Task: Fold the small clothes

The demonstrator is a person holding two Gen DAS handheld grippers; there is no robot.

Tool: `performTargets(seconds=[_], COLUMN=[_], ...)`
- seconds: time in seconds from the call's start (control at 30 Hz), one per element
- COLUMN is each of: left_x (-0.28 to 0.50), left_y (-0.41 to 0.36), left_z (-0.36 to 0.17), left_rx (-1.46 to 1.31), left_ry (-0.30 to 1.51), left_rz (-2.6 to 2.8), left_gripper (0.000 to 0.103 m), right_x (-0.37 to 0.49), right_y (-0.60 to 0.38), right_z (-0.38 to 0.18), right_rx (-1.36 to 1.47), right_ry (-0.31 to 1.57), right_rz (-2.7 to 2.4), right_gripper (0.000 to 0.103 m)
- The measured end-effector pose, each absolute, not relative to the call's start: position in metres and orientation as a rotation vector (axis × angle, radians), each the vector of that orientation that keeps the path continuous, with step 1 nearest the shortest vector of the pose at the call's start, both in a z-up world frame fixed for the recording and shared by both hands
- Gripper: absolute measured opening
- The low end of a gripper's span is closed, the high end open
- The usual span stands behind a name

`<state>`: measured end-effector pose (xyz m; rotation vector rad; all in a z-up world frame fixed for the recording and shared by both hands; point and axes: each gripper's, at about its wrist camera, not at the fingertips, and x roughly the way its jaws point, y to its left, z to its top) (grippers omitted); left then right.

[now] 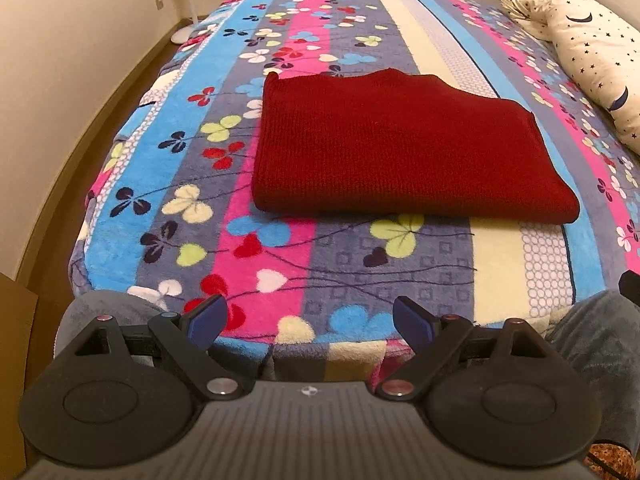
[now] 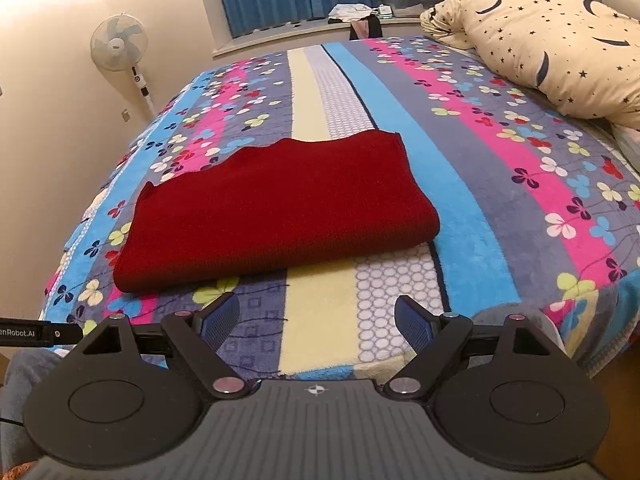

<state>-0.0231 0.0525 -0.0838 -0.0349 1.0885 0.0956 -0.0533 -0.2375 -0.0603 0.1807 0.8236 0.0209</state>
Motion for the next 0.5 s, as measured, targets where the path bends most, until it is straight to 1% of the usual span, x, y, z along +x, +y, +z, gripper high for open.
performTargets(seconds=[0.17, 0.5], left_x=[-0.022, -0.012], left_y=[0.053, 0.053], left_z=[-0.084, -0.095], left_rx=[-0.027, -0.021], left_ry=[1.087, 1.122], left_rz=[0.092, 0.093], left_gripper=[0.093, 0.093], right_x=[-0.052, -0.041], right_y=[-0.239, -0.241], right_z=[-0.059, -0.069], right_rx=[0.176, 0.21], right_ry=[0.814, 0.861], right_rz=[0.021, 0.006], right_gripper=[0.086, 0.086])
